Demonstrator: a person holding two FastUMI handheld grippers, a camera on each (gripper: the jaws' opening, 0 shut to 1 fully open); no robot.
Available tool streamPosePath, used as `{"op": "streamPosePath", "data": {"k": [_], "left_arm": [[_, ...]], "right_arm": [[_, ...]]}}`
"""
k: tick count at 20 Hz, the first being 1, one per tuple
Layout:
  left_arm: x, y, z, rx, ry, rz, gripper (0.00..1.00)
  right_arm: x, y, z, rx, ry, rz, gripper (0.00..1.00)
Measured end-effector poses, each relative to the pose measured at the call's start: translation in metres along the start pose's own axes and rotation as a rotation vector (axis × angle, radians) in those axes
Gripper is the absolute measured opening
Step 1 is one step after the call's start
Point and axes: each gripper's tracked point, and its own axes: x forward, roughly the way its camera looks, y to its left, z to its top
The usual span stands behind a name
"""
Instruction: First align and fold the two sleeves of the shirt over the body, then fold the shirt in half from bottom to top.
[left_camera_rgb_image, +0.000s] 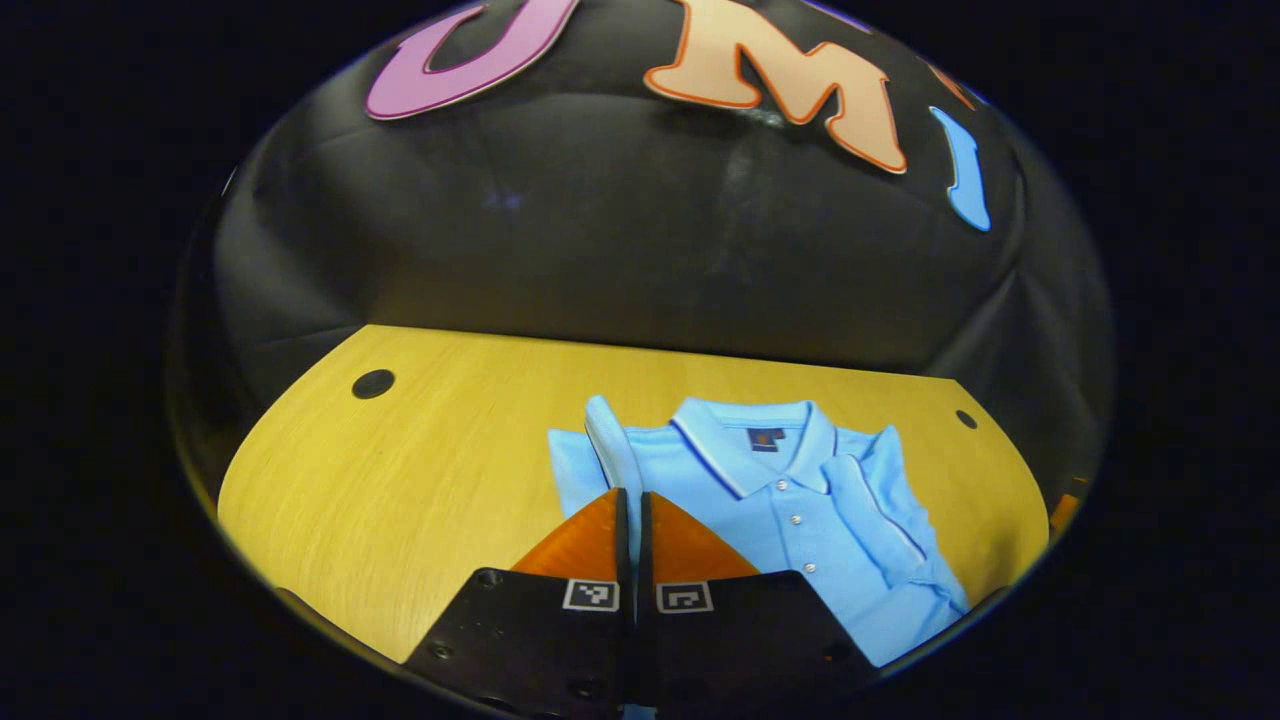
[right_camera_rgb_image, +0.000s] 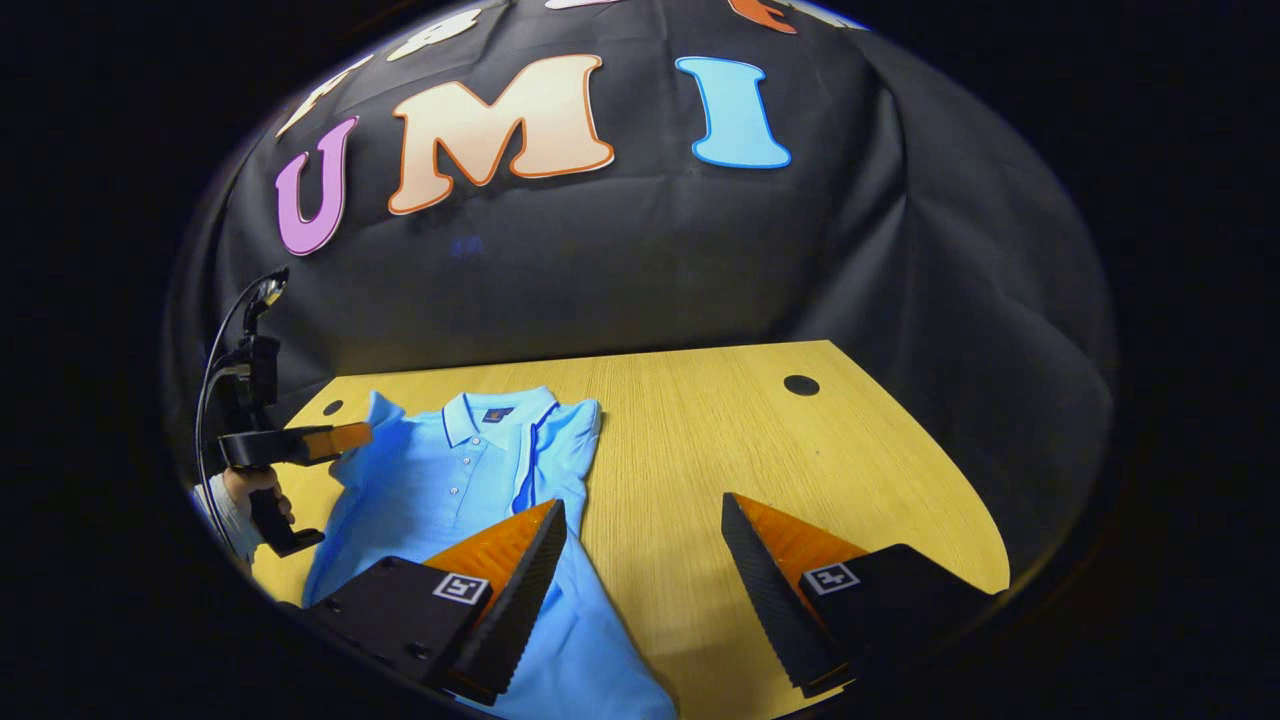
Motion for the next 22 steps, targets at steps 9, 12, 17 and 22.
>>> {"op": "streamPosePath", "data": {"k": [9,12,17,22], "left_arm": [[0.007,-0.044,-0.030,0.031,0.064,-0.043,0.36],[-0.016,-0.040,-0.023,0.028,0.005,-0.018,0.96],[-0.097,-0.026,-0.021,0.056,-0.064,0.015,0.96],[-0.175,-0.009,-0.047,0.085,-0.083,0.057,0.95]], "right_arm": [[-0.003,0.020,-0.014,0.000,-0.001,0.024,0.98],[-0.016,0.023,-0.021,-0.025,-0.007,0.048,0.94],[-0.049,0.018,-0.044,-0.053,-0.008,0.082,0.98],[-0.088,0.009,-0.073,-0.076,0.009,0.103,0.98]]}}
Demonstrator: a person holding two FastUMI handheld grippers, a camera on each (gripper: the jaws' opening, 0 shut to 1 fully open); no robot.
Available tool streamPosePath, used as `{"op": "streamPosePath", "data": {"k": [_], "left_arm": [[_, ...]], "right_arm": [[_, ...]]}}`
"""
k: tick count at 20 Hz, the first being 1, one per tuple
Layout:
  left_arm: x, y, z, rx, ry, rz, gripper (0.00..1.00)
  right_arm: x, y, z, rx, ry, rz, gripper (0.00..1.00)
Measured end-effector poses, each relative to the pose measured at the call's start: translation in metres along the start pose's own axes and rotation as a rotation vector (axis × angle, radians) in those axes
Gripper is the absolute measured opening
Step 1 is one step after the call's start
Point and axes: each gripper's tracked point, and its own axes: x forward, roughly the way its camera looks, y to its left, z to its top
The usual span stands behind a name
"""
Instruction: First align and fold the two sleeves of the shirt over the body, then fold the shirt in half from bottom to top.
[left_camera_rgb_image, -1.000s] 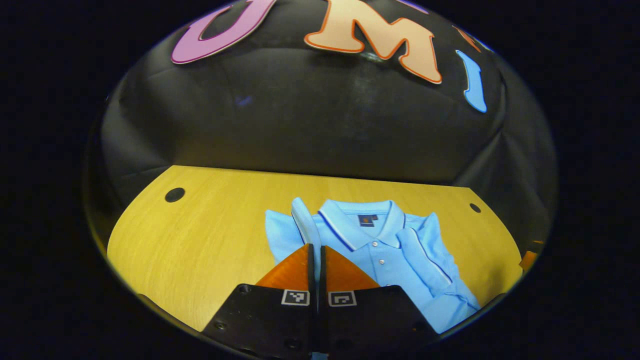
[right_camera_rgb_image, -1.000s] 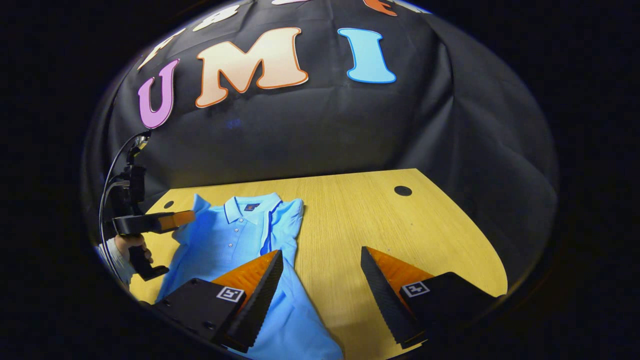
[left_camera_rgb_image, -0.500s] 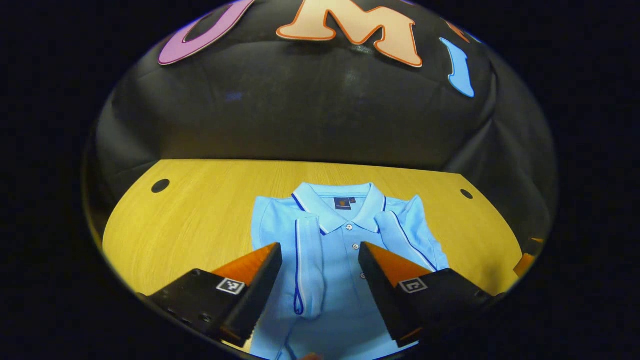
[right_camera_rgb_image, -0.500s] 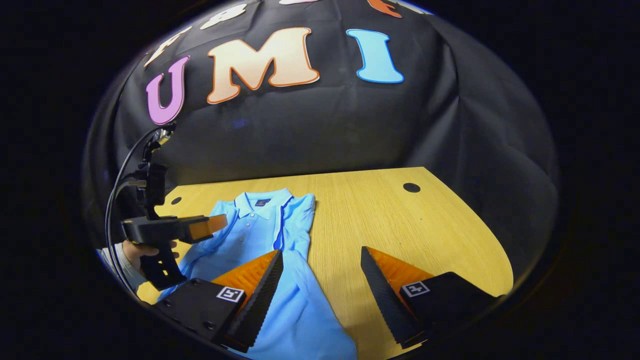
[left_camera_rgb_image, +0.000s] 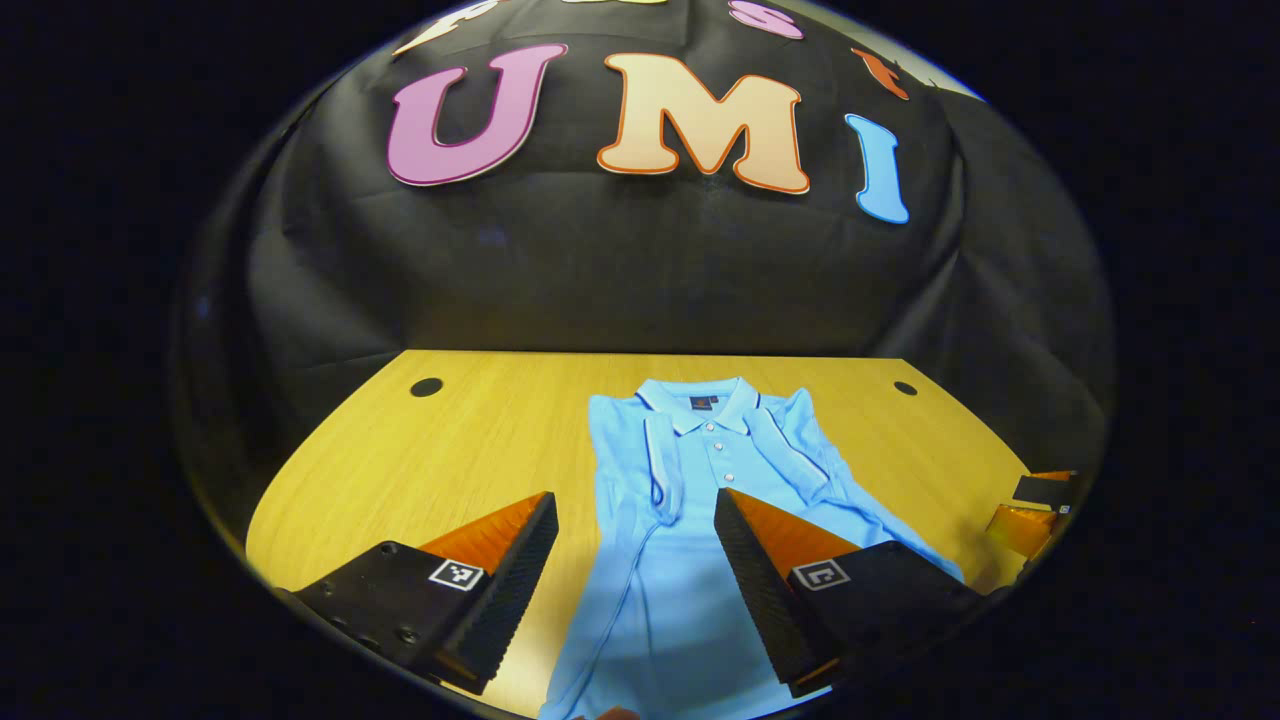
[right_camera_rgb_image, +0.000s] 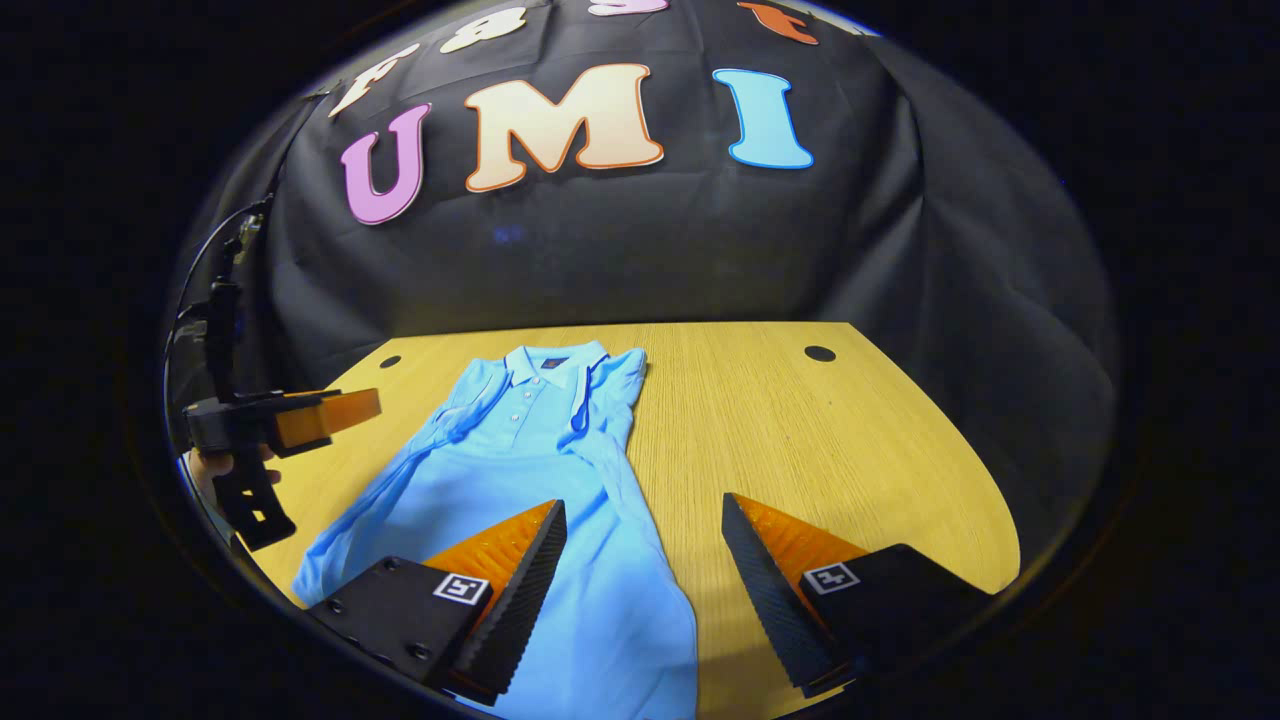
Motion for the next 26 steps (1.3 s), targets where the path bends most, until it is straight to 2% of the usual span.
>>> {"op": "streamPosePath", "data": {"k": [7,11,15,22,23,24,25,26], "left_arm": [[-0.085,0.015,-0.072,0.028,0.076,0.045,0.95],[-0.120,0.019,-0.106,0.008,0.120,0.070,0.96],[-0.145,0.023,-0.141,0.034,0.167,0.082,0.95],[-0.164,0.030,-0.195,0.016,0.255,0.117,0.96],[-0.167,0.030,-0.202,0.018,0.276,0.120,0.96],[-0.166,0.030,-0.195,0.017,0.238,0.121,0.96],[-0.164,0.029,-0.198,0.014,0.252,0.121,0.97],[-0.164,0.027,-0.201,0.003,0.249,0.114,0.95]], "right_arm": [[-0.042,0.005,-0.043,-0.033,0.025,0.025,0.98],[-0.063,0.007,-0.076,-0.060,0.060,0.028,0.98],[-0.078,0.006,-0.112,-0.070,0.106,0.016,0.98],[-0.086,-0.010,-0.169,-0.099,0.217,-0.031,0.98],[-0.085,-0.009,-0.169,-0.078,0.212,-0.026,0.98],[-0.084,-0.009,-0.167,-0.058,0.215,-0.027,0.99],[-0.085,-0.008,-0.172,-0.035,0.239,-0.024,0.94],[-0.083,-0.008,-0.171,-0.022,0.229,-0.027,0.95]]}}
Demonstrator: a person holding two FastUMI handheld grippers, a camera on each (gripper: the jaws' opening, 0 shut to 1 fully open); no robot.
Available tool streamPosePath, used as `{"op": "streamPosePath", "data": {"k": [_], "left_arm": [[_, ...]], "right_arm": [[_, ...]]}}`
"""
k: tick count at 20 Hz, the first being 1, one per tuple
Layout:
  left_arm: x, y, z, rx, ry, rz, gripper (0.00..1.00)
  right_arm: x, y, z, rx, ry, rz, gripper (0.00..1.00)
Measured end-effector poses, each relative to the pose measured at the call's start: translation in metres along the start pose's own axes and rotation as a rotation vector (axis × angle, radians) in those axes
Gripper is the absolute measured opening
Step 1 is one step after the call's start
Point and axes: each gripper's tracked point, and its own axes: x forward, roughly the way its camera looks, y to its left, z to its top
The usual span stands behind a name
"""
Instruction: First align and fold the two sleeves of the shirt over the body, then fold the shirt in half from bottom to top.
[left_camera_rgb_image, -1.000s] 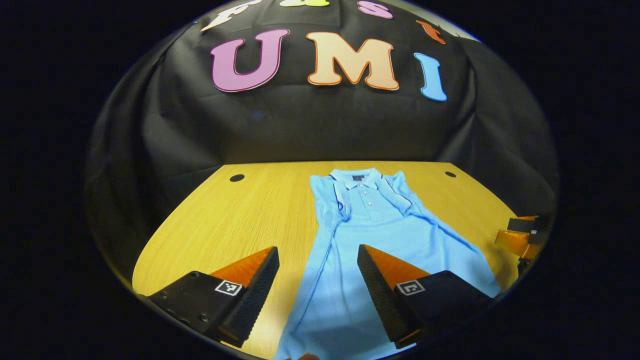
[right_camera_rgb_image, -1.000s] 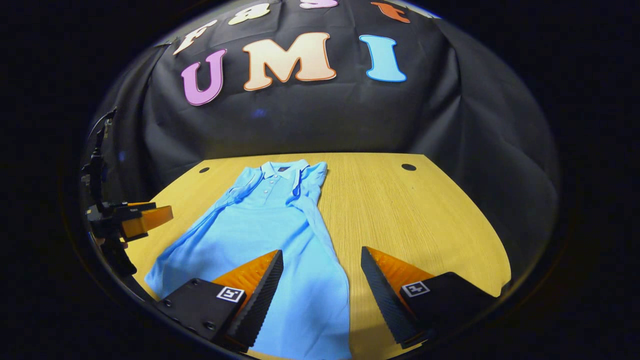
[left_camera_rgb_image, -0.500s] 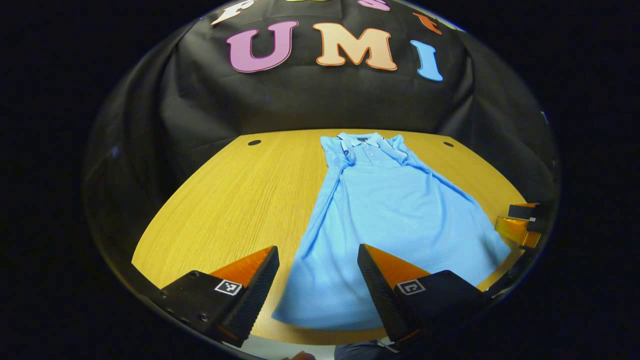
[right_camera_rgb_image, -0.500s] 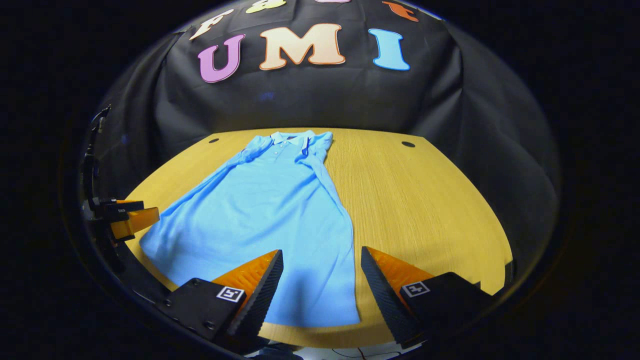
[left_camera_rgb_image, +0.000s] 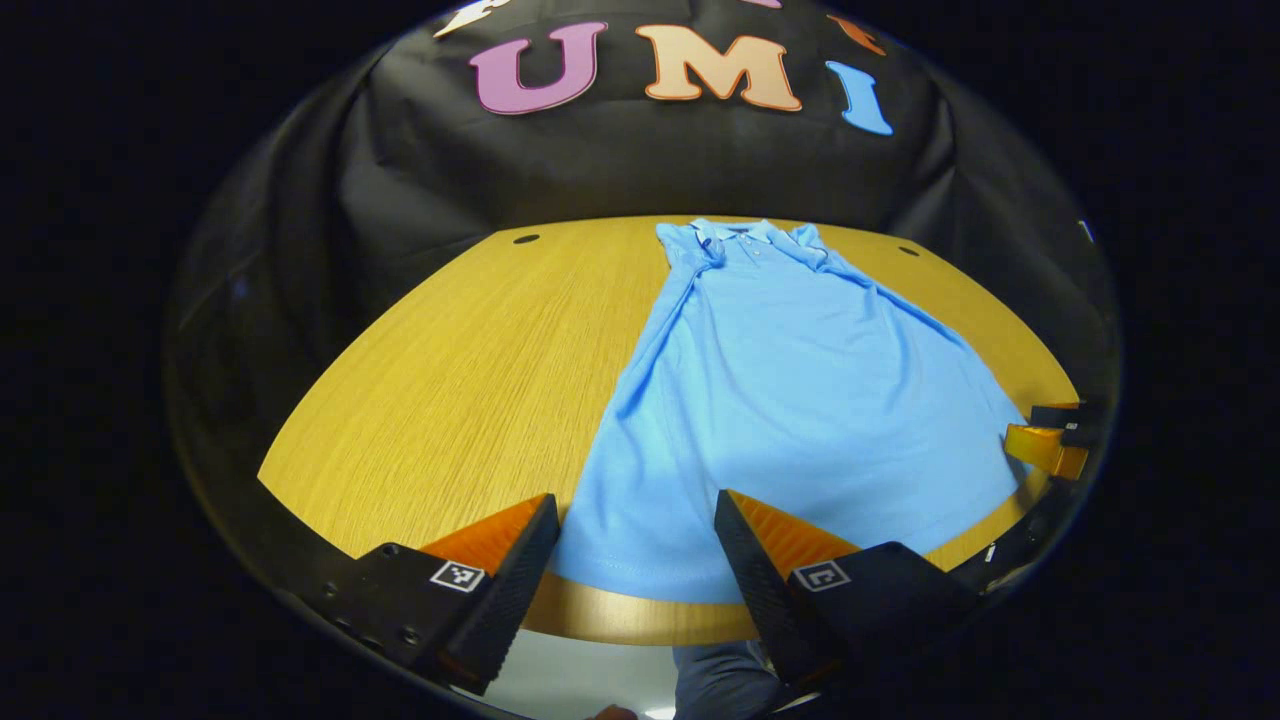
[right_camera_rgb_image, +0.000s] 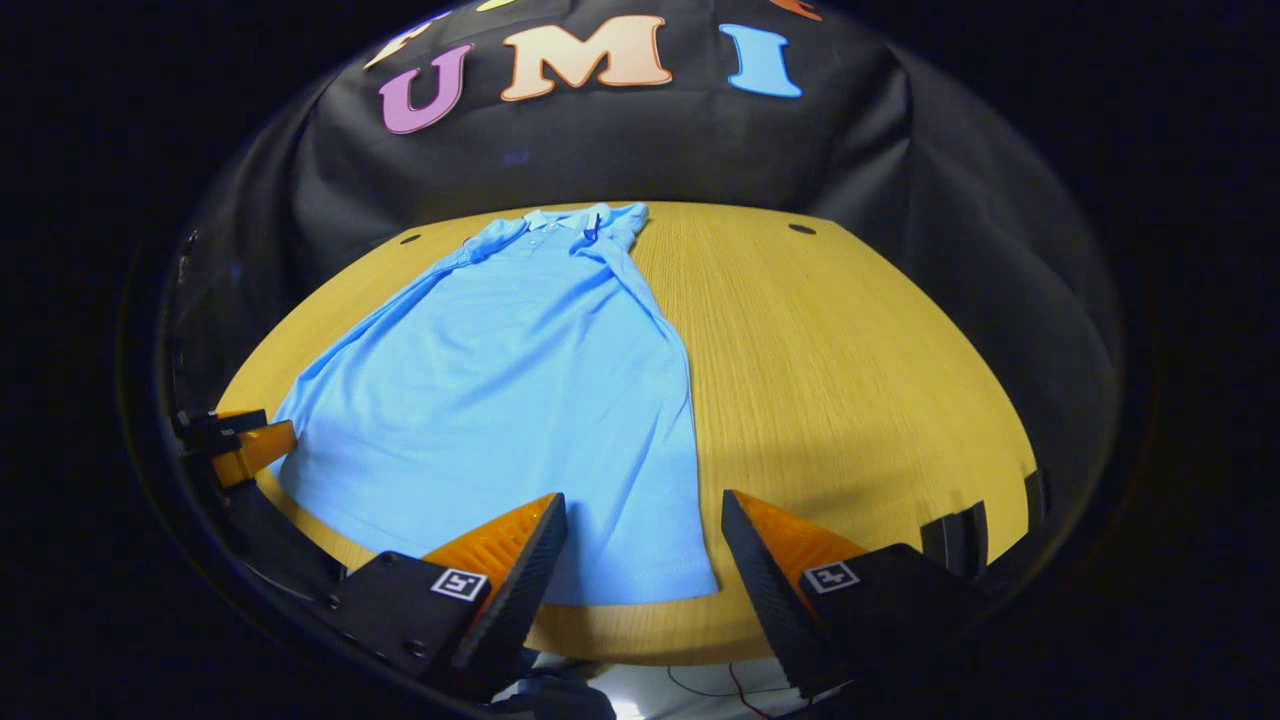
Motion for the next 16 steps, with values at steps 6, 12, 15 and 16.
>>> {"op": "streamPosePath", "data": {"k": [6,12,15,16], "left_arm": [[0.003,-0.021,0.004,-0.064,-0.020,-0.059,0.36],[0.004,-0.025,0.005,-0.140,0.057,-0.093,0.00],[0.005,-0.023,0.022,-0.146,0.055,-0.103,0.00],[0.004,-0.024,0.034,-0.138,0.032,-0.116,0.00]], "right_arm": [[0.000,0.035,-0.005,-0.033,0.038,0.088,0.40],[0.000,0.039,0.002,-0.019,0.046,0.114,0.03],[-0.003,0.041,0.030,-0.008,-0.011,0.132,0.02],[-0.005,0.042,0.042,-0.004,-0.024,0.132,0.02]]}}
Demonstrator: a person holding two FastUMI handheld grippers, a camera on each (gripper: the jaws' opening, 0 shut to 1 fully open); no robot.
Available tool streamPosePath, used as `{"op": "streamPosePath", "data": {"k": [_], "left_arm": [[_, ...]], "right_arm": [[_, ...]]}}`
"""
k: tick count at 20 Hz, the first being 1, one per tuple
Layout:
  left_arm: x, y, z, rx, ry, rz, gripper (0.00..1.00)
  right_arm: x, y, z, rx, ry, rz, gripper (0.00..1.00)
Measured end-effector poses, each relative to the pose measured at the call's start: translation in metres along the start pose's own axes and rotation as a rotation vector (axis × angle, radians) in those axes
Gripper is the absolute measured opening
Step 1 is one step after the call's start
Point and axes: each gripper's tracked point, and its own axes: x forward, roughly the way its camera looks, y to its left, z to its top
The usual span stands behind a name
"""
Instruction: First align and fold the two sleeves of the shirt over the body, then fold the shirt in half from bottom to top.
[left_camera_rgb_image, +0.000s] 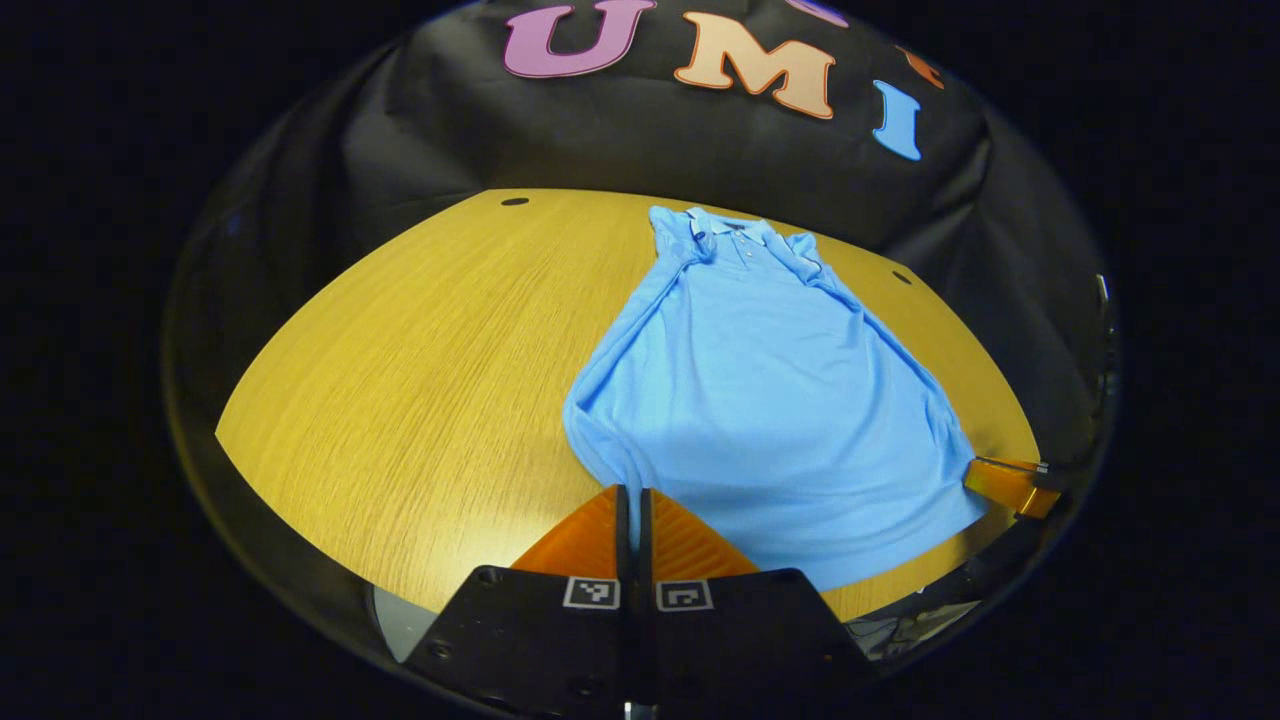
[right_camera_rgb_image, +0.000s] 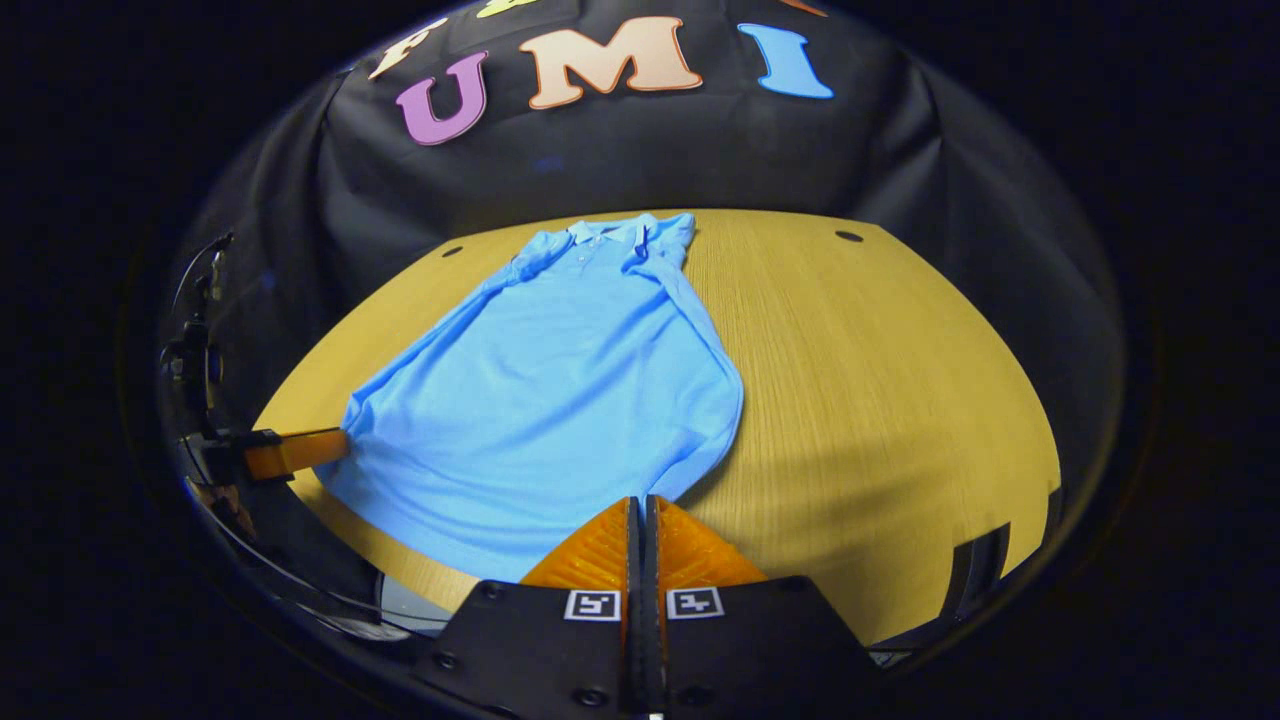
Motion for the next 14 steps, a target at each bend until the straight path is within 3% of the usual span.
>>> {"op": "streamPosePath", "data": {"k": [3,14], "left_arm": [[0.000,-0.004,0.026,0.030,-0.014,-0.023,0.00],[0.049,-0.003,0.128,-0.068,-0.048,-0.085,0.00]], "right_arm": [[-0.001,0.011,0.033,0.027,-0.031,0.030,0.02],[0.042,0.005,0.145,0.089,-0.150,0.013,0.02]]}}
